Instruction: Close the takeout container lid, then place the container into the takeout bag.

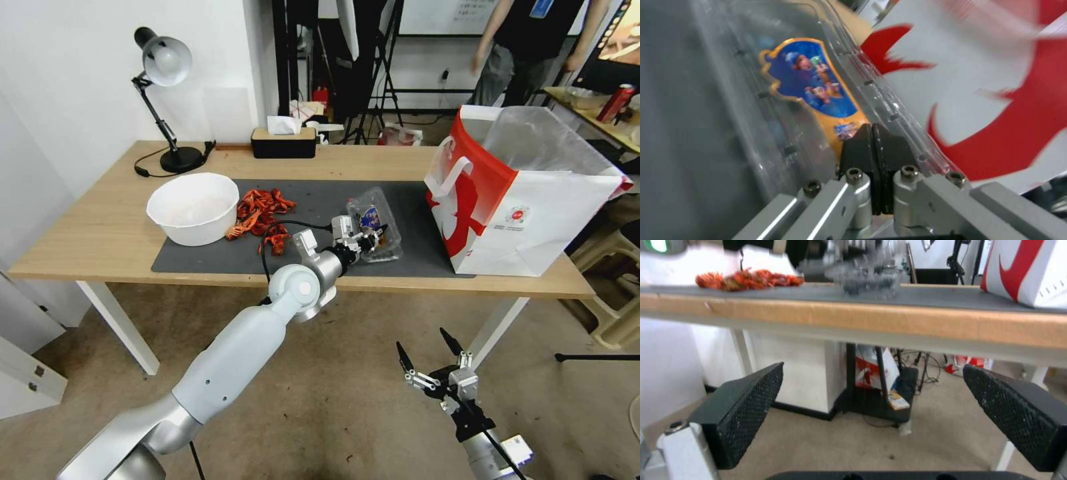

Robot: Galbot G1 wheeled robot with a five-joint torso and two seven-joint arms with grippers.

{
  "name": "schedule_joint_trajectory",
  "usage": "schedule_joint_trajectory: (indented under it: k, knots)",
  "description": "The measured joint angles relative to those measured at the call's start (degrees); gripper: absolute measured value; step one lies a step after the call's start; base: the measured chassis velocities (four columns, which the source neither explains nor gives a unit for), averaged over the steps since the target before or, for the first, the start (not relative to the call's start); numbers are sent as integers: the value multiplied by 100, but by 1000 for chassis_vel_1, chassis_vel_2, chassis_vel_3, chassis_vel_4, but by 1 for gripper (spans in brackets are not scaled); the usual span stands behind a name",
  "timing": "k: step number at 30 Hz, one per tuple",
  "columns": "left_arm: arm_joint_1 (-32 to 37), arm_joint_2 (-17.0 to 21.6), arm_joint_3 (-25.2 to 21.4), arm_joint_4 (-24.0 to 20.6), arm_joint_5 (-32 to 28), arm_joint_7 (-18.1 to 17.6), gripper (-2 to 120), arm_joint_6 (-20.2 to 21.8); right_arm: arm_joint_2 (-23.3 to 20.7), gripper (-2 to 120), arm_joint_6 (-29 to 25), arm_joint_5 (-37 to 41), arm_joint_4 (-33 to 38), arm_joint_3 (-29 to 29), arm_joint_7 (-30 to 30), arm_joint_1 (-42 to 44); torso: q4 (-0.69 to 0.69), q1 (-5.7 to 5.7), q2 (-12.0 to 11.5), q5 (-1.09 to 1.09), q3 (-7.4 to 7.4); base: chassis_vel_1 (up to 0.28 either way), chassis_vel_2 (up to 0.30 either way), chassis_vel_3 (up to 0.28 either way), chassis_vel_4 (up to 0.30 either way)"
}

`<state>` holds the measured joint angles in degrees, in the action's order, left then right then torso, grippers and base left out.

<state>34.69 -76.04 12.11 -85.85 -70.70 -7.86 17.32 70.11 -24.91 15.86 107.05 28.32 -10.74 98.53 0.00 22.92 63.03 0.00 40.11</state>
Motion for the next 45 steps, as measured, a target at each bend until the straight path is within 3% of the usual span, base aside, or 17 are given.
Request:
schedule_joint_trajectory:
  k: [4,10,17,18,21,27,29,31,34,42,45]
  knots:
    - [-72,77,88,-37,240,-346,0,203,-48,100,227,226,340,19,-68,25,0,-1,0,0,-1,0,0,0,0]
    - [-135,152,147,-75,359,-512,0,294,-198,100,753,957,836,136,-183,-9,-2,-1,0,-1,-1,0,0,0,0]
    - [-152,190,168,-113,361,-596,0,305,-531,100,1905,3094,1407,279,139,-650,-1,-1,-1,0,-1,0,0,0,0]
    - [-152,190,168,-113,361,-596,0,305,-531,100,1905,3094,1407,279,139,-650,-1,-1,-1,0,-1,0,0,0,0]
    - [-151,203,166,-120,335,-598,0,300,-639,100,2547,4173,1621,240,874,-1171,0,-1,-1,-1,0,0,0,0,0]
    - [-155,219,153,-123,285,-598,0,290,-658,100,3218,5451,1762,99,1931,-1849,0,-1,-2,0,0,0,0,0,0]
    - [-164,237,148,-134,201,-609,0,285,-628,100,3585,6291,1694,6,2740,-2474,1,0,-2,0,0,0,0,0,0]
    - [-165,239,148,-134,197,-611,0,285,-627,100,3604,6328,1679,0,2782,-2517,1,-1,-2,0,0,0,0,0,0]
    - [-174,253,149,-159,152,-643,0,285,-625,100,3877,6674,1364,-128,3376,-3233,1,0,-2,0,1,0,0,0,0]
    - [-184,245,149,-158,143,-647,0,285,-682,100,4179,6595,938,-364,3709,-3910,1,0,-2,0,1,0,0,0,0]
    - [-202,232,154,-136,136,-642,0,284,-717,100,4554,6462,746,-499,3912,-4191,0,0,-2,0,1,0,0,0,0]
